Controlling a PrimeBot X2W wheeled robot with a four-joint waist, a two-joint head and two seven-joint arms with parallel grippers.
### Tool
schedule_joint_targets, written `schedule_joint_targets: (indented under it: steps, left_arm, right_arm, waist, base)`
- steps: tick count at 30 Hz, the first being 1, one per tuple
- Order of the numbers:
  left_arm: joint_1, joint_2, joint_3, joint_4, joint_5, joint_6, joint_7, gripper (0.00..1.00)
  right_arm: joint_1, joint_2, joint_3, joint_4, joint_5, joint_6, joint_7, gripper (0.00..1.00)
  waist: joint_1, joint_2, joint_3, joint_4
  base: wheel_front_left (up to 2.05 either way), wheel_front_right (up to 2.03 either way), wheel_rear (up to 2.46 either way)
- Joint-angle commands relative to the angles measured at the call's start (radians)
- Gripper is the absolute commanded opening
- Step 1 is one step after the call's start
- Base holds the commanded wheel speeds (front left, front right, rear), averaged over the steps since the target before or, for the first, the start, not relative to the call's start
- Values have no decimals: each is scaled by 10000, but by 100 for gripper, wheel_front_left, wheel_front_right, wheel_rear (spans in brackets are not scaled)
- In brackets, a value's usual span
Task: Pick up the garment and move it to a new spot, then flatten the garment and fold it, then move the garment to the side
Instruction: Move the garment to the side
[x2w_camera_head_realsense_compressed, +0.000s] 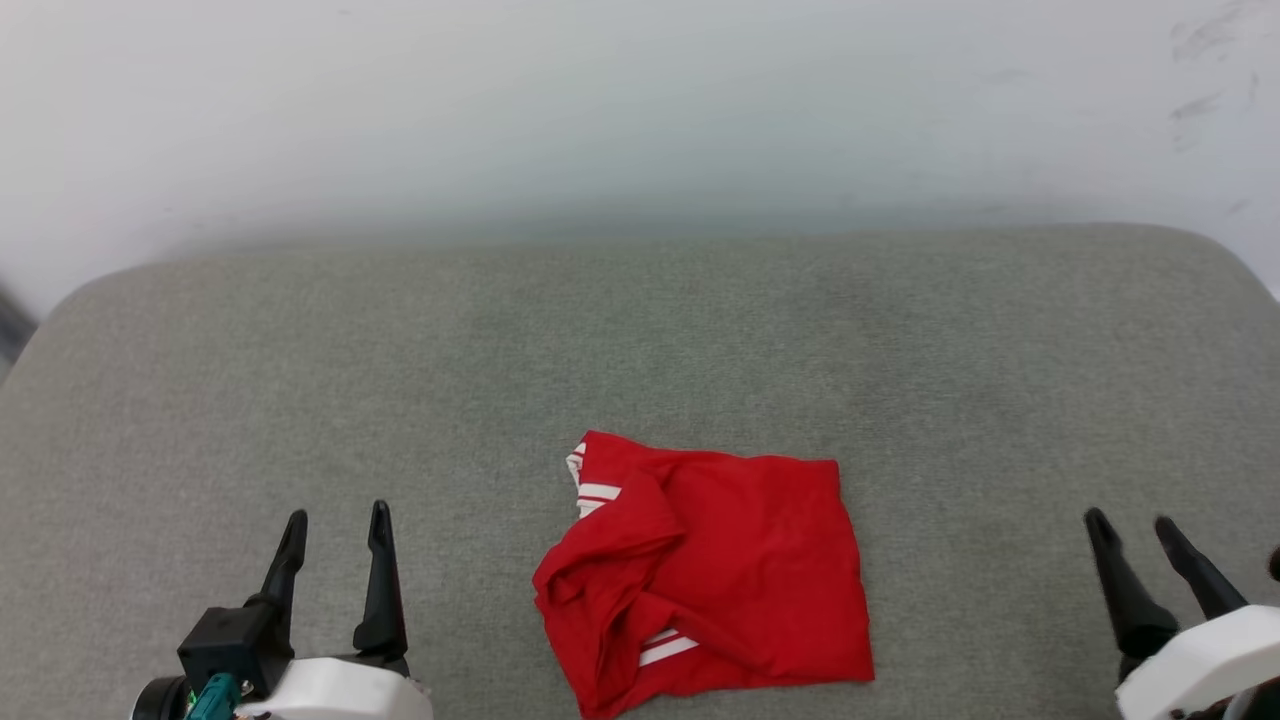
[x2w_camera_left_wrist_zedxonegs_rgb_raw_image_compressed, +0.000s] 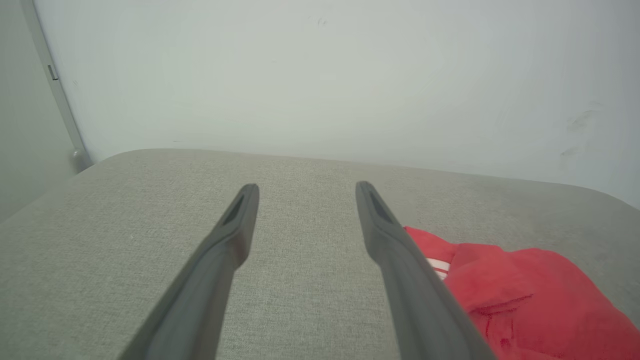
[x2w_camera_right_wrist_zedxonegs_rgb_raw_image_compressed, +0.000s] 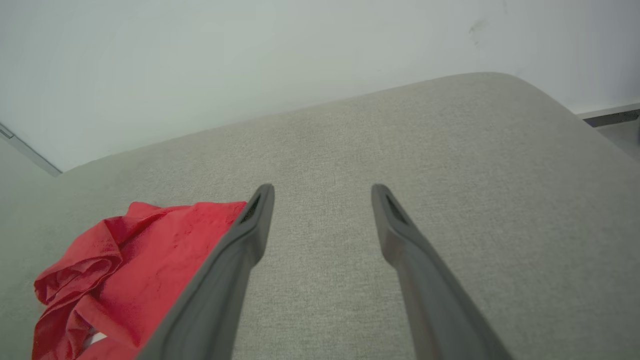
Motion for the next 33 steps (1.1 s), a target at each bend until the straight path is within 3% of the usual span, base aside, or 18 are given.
schedule_joint_targets:
  steps: [1,9,16,18,24,25,26,33]
  left_arm:
    - [-184,-72,44,-52,96,-65,-44,100]
    - [-848,-621,187,-217,419,-441,-33,100]
    - [-1535,-1026,205,-42,774,-895,-33,100]
    - [-1686,-1110,239,-12,874,-991,-33,100]
    - [-1873,-1223,439,129,1102,-1220,-33,100]
    - [-1893,-1253,465,150,1142,-1254,-33,100]
    - [-1917,-1276,491,160,1167,-1287,-33,100]
    - [-1746,-1475,705,295,1334,-1438,-33,100]
  right_arm:
    - [-216,-139,-179,262,555,-4,188,100]
    - [-1029,-1223,-549,2438,3554,-4,2377,100]
    - [-1799,-753,288,3532,5744,-4,3763,100]
    - [-2019,-475,558,3686,6495,-4,3948,100]
    - [-2621,-429,1476,4120,7669,-9,4007,100]
    - [-2706,-421,1598,4160,7885,-9,3972,31]
    - [-2786,-424,1698,4167,8071,-7,3935,0]
    - [-3150,-1224,2659,3693,8086,-4,3369,0]
  waist:
    - [0,-1,156,165]
    - [0,-1,1169,952]
    - [0,-1,1853,1541]
    - [0,-1,2001,1642]
    - [0,-1,2282,1806]
    - [0,-1,2296,1824]
    - [0,-1,2310,1837]
    - [0,-1,2047,1763]
  base:
    - [0,0,0]
    - [0,0,0]
    - [0,0,0]
    - [0,0,0]
    - [0,0,0]
    - [0,0,0]
    - [0,0,0]
    - [0,0,0]
